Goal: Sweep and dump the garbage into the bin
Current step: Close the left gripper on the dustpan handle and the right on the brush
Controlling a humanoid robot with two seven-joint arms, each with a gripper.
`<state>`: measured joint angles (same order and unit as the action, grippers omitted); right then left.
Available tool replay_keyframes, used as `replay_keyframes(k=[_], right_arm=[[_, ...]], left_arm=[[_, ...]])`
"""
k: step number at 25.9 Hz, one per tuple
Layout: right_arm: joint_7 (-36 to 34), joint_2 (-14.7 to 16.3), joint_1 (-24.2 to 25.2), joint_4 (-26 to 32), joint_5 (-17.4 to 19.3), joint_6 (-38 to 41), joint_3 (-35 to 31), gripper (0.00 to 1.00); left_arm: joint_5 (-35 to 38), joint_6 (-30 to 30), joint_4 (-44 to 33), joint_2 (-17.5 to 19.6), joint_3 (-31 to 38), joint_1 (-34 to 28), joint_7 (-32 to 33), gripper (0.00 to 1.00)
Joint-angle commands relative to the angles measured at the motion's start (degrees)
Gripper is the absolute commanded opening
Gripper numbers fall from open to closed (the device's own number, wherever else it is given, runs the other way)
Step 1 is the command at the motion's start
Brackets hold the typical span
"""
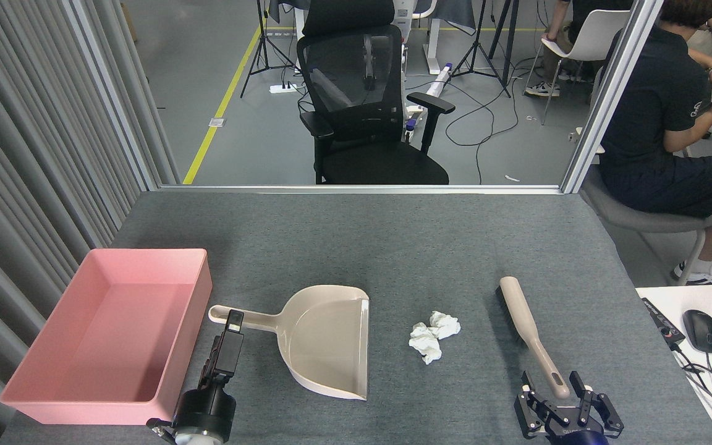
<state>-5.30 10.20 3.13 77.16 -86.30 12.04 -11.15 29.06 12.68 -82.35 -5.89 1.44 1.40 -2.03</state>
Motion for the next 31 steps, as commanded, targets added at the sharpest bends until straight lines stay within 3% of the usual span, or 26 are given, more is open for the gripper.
replay_keyframes(k=[1, 14, 31], right_arm=[[0.2, 0.1, -0.4, -0.7, 0.0, -0.1, 0.2, 0.81], [0.1, 0.2, -0.8, -0.8, 0.0, 0.3, 0.3, 0.63], [0.4, 0.3, -0.7, -0.8, 0.1, 0.6, 1.4, 0.62]], left_arm=[[0.0, 0.0, 0.0, 0.0, -0.1, 0.0, 0.0, 0.99], [-0.1, 0.1, 2.5, -0.1, -0.3, 0.4, 0.0, 0.99], [0.0, 0.1, 2.5, -0.1, -0.6, 0.6, 0.0, 0.99]])
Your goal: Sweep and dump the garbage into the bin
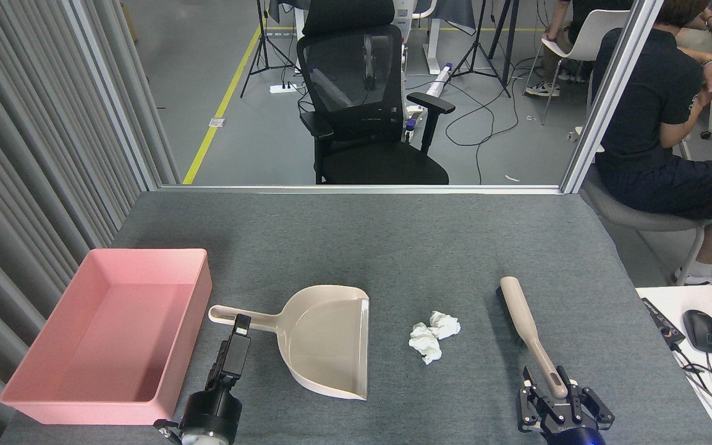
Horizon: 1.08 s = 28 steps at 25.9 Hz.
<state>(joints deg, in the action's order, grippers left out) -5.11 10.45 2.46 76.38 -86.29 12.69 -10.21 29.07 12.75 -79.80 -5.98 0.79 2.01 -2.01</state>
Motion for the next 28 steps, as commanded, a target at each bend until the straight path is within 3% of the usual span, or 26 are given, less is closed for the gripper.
replay_keyframes(k=[1, 28], right_arm=[[0.2, 0.0, 0.0, 0.0, 0.1, 0.0, 0.5, 0.62], [0.1, 0.1, 0.0, -1.1, 0.3, 0.1, 0.5, 0.57]], left_arm=[[0.0, 0.0, 0.0, 0.0, 0.0, 0.0, 0.0, 0.99], [0.0, 0.0, -0.1, 0.0, 0.0, 0.0, 0.0, 0.99]])
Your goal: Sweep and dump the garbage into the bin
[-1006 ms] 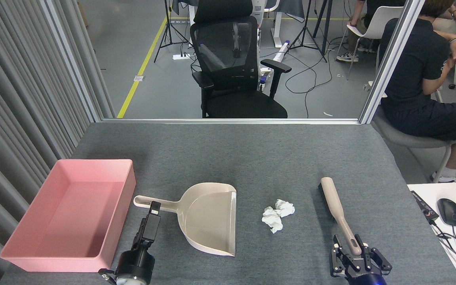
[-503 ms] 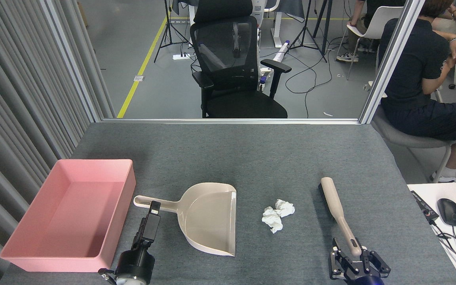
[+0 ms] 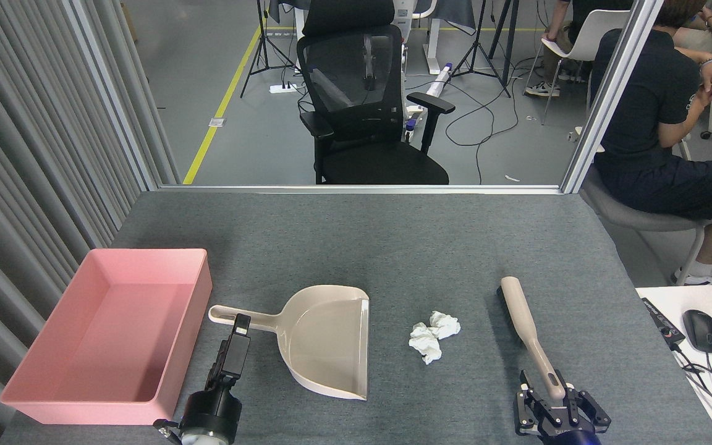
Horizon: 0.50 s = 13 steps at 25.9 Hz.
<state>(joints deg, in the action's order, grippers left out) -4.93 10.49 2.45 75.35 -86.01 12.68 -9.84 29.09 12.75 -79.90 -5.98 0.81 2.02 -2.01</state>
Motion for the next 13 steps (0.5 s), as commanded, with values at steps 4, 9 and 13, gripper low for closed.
replay_keyframes(k=[4, 9, 13], right_arm=[[0.1, 0.1, 0.0, 0.0, -0.1, 0.1, 0.1, 0.47], [0.2, 0.1, 0.0, 0.0, 0.0, 0.1, 0.1, 0.39], [0.1, 0.1, 0.0, 0.0, 0.0, 0.1, 0.1, 0.29]], left_arm=[[0.0, 0.0, 0.0, 0.0, 0.1, 0.0, 0.0, 0.99], [0.0, 0.0, 0.1, 0.0, 0.0, 0.0, 0.0, 0.99], [0.0, 0.0, 0.1, 0.0, 0.1, 0.0, 0.0, 0.99]])
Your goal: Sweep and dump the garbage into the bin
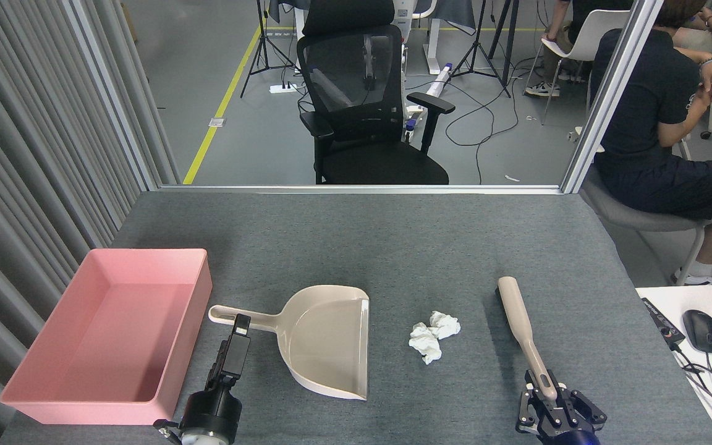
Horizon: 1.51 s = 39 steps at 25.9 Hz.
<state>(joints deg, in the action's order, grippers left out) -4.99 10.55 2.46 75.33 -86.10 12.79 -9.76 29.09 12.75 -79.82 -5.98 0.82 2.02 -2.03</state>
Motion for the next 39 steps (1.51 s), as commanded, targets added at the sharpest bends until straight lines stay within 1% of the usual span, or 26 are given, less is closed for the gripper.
replay_keyframes(k=[1, 2, 5, 9, 15, 17, 24, 28, 39], right_arm=[[0.2, 0.0, 0.0, 0.0, 0.1, 0.1, 0.0, 0.28], [0.2, 0.0, 0.0, 0.1, 0.1, 0.3, 0.0, 0.26], [0.1, 0.0, 0.0, 0.1, 0.1, 0.4, 0.0, 0.24], [0.0, 0.0, 0.0, 0.1, 0.2, 0.4, 0.0, 0.23], [-0.1, 0.0, 0.1, 0.3, 0.3, 0.5, 0.0, 0.19], [-0.1, 0.0, 0.1, 0.4, 0.4, 0.5, 0.0, 0.16], [-0.3, -0.1, 0.2, 1.0, 0.6, 1.5, -0.4, 0.15], [-0.3, -0.1, 0.4, 1.1, 0.6, 1.6, -0.4, 0.15], [-0.3, -0.1, 0.4, 2.2, 0.7, 1.6, -0.6, 0.15]], left_arm=[[0.0, 0.0, 0.1, 0.0, 0.1, 0.1, 0.0, 0.99], [-0.1, 0.0, 0.1, 0.0, 0.0, 0.1, 0.0, 0.99], [-0.1, 0.0, 0.2, 0.0, 0.0, 0.1, 0.0, 0.99], [-0.1, 0.0, 0.7, 0.0, 0.0, 0.1, 0.0, 0.99], [0.0, 0.0, 0.8, 0.0, 0.0, 0.0, 0.0, 0.99], [-0.1, 0.0, 0.9, 0.1, 0.0, 0.0, 0.0, 0.99], [-0.3, 0.4, 2.1, 0.0, -0.4, 0.0, 0.0, 0.99], [-0.2, 0.3, 6.5, -0.2, -0.2, 1.2, 0.9, 0.99], [0.4, 0.6, 19.3, 0.4, 0.4, 10.7, 1.0, 0.99]])
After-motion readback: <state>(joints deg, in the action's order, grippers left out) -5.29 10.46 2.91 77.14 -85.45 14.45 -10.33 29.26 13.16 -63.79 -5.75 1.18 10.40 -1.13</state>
